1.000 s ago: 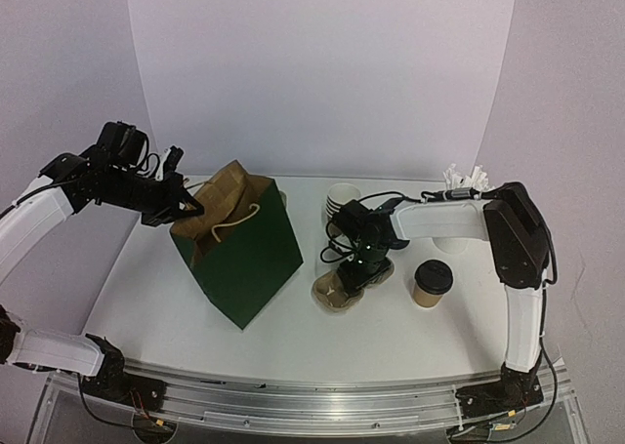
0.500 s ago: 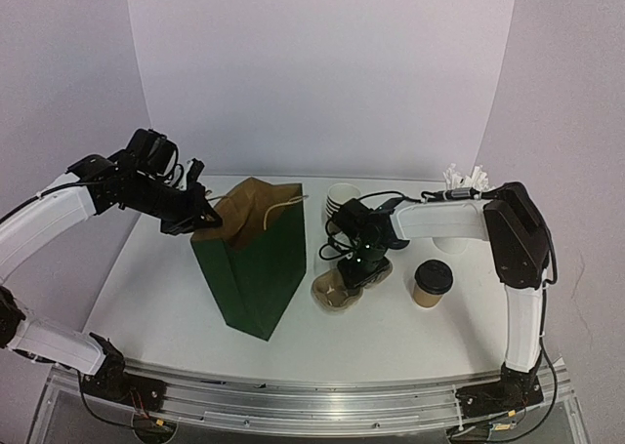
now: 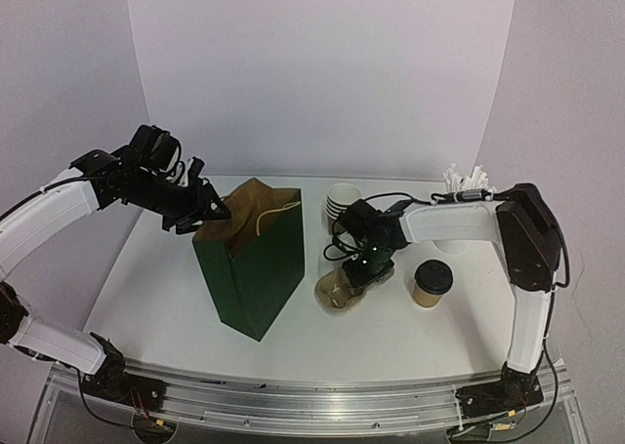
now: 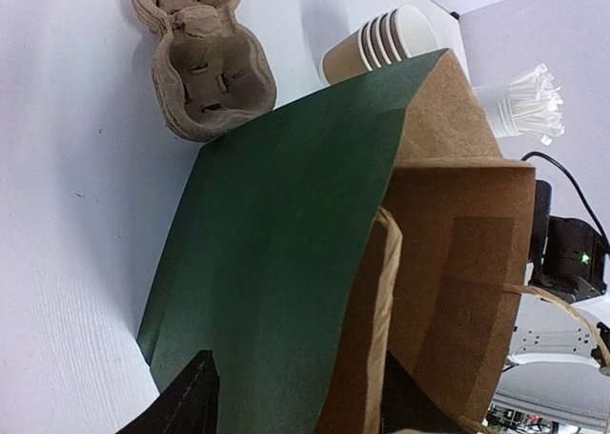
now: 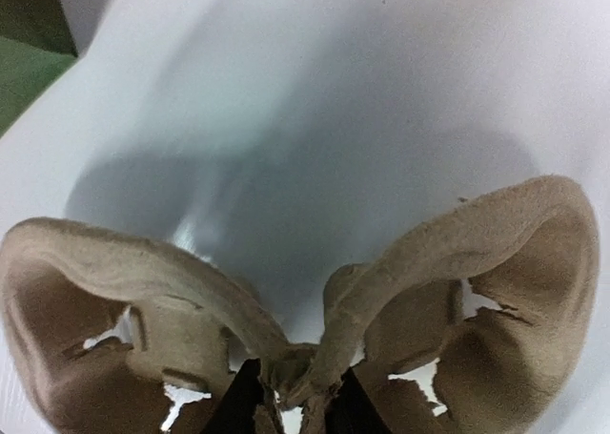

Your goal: Pack the takeout coffee

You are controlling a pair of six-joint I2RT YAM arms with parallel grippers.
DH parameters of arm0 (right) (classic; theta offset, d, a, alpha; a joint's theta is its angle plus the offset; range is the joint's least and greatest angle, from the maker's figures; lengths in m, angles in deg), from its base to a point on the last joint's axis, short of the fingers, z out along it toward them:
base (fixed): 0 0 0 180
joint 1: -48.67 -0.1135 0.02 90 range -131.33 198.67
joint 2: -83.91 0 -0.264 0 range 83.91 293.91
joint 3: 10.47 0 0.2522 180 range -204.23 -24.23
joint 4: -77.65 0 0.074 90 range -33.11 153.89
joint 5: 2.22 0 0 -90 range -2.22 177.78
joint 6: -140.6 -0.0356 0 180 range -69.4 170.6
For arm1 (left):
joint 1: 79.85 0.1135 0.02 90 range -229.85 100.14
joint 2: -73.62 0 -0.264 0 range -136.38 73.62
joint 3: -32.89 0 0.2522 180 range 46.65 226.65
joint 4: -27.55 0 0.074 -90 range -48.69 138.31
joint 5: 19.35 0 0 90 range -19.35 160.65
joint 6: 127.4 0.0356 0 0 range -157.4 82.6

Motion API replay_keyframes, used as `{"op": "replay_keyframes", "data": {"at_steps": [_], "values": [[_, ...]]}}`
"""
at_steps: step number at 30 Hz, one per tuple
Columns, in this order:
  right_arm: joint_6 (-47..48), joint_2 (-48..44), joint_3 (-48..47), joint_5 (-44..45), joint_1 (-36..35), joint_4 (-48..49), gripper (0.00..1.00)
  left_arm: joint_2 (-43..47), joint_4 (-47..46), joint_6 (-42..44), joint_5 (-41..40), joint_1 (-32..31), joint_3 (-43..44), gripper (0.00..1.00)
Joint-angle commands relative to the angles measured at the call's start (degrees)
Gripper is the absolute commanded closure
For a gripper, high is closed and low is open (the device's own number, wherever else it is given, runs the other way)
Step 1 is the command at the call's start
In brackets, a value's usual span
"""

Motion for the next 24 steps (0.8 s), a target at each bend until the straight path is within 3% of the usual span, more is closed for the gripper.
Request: {"op": "replay_keyframes", "data": {"at_steps": [1,9,15,24], "values": [[-0.07,-8.91,1.44,0.41,0.07,-2.52,0.79,1.12,-1.00,-0.57,1.95,-0.15,3.09,0.46],[2.24,-18.92,-8.15,0.66,0.06,-14.48,0.85,-1.31,-0.21,0.99,2.18,-0.18,4.28,0.47],[3.67,-19.05,-26.93,-0.53,0.06,-24.30,0.86,-3.27,-0.66,2.16,4.38,-0.16,4.34,0.49],[4.57,-11.09,-57.75,-6.56,0.00,-34.94,0.87,-6.84,-7.93,0.16,8.83,-2.35,3.72,0.50]]}}
